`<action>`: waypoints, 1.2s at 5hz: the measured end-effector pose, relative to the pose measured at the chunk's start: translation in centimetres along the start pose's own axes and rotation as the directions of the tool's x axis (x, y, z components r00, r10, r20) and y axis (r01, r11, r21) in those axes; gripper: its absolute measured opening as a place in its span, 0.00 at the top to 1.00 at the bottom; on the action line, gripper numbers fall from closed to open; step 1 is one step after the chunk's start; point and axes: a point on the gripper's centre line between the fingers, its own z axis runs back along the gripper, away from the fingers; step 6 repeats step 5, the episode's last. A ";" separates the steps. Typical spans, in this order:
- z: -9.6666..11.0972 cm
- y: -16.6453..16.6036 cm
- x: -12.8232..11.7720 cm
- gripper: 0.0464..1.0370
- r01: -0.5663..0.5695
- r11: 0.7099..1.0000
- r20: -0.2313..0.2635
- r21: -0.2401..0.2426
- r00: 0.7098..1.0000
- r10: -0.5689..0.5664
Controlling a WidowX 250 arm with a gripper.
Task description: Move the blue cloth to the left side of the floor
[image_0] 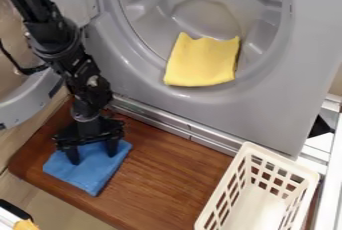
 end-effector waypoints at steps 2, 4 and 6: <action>2.9 -0.3 -0.6 0.04 -0.001 0.999 -0.020 -0.038 1.000 0.000; 7.2 -0.3 -0.9 0.04 0.013 0.996 0.024 -0.084 1.000 -0.011; 7.8 -0.8 -1.9 0.04 0.069 0.987 -0.018 -0.144 0.997 -0.072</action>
